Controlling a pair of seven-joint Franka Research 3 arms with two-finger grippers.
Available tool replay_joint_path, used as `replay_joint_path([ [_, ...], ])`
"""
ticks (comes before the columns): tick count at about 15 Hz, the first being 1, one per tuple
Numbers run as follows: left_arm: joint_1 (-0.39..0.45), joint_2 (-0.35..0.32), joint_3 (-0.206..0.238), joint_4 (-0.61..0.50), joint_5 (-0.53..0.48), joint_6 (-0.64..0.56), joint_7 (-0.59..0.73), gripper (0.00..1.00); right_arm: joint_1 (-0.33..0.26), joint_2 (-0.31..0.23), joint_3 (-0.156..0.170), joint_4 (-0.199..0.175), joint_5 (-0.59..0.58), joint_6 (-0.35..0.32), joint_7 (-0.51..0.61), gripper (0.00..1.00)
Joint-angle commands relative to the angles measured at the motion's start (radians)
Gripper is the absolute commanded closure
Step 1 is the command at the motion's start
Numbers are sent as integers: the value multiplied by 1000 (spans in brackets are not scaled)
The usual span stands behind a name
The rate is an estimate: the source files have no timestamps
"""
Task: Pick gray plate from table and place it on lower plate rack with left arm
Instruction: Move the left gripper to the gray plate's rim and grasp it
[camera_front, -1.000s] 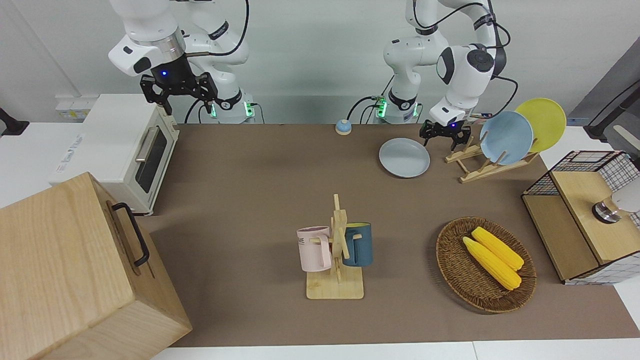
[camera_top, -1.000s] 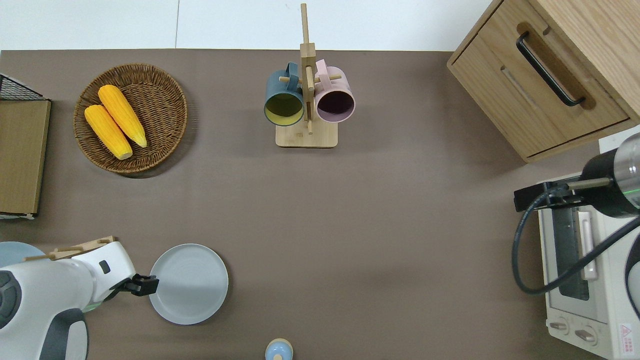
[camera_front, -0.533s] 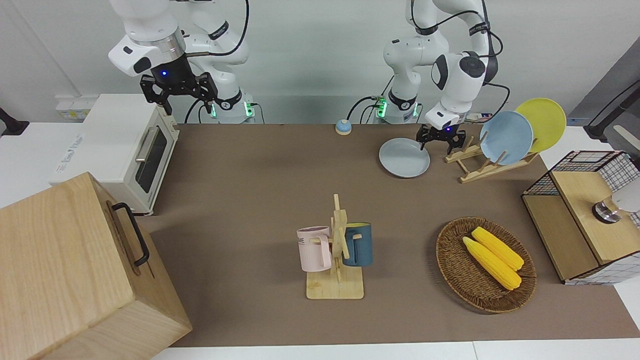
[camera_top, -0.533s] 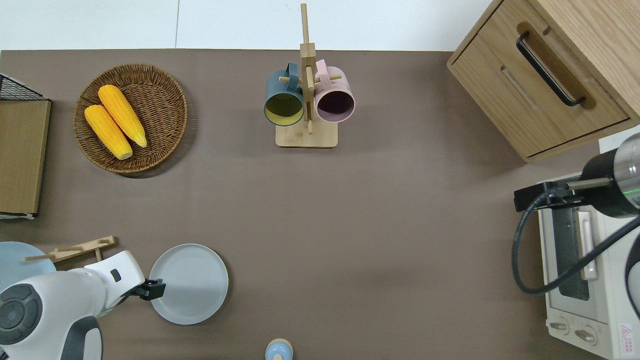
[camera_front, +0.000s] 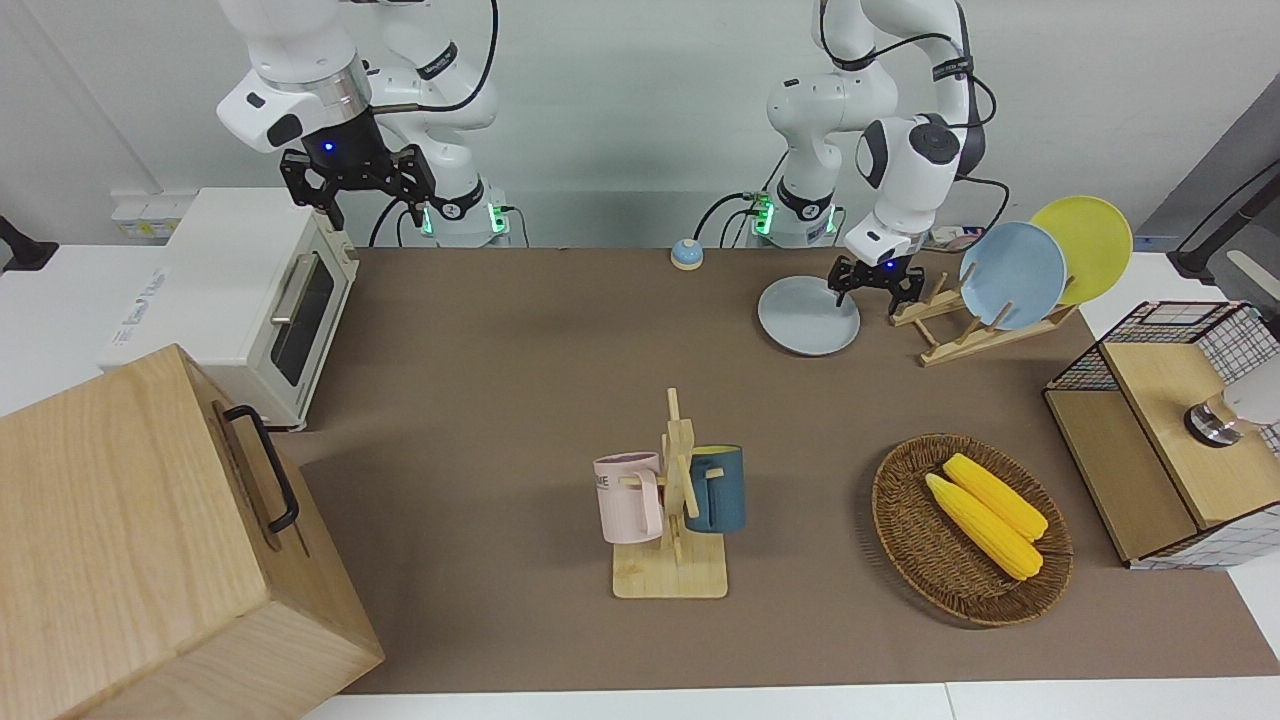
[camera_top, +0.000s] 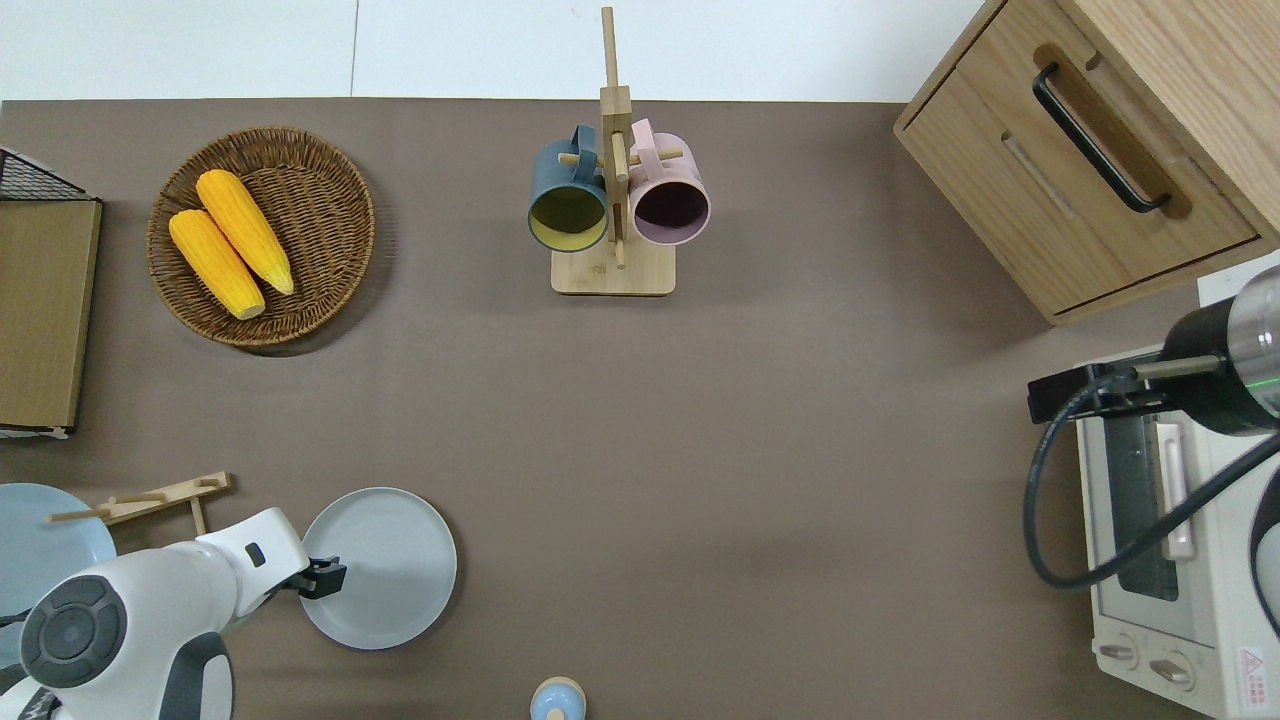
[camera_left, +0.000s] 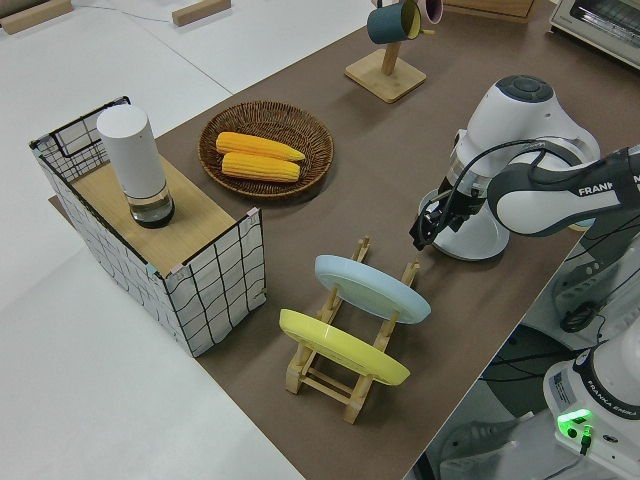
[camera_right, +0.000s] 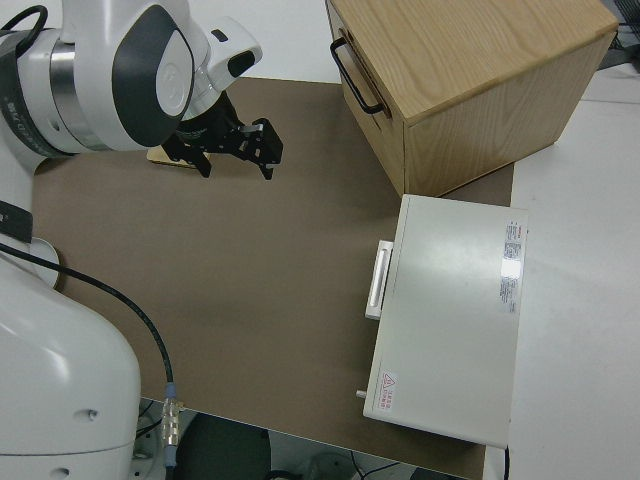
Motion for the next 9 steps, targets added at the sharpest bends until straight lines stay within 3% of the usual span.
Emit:
replay_joint_path([
  [1,-13,33,4,-44,19,97,-14,7,-7,-2,7,6,7,-13,0,13],
  [7,-13,70,4,-48,19,136,-12,13,-7,-2,5,6,7,-14,0,13],
  [9,-13,72,4,-50,19,137,-12,88,-7,-2,5,6,7,-14,0,11],
])
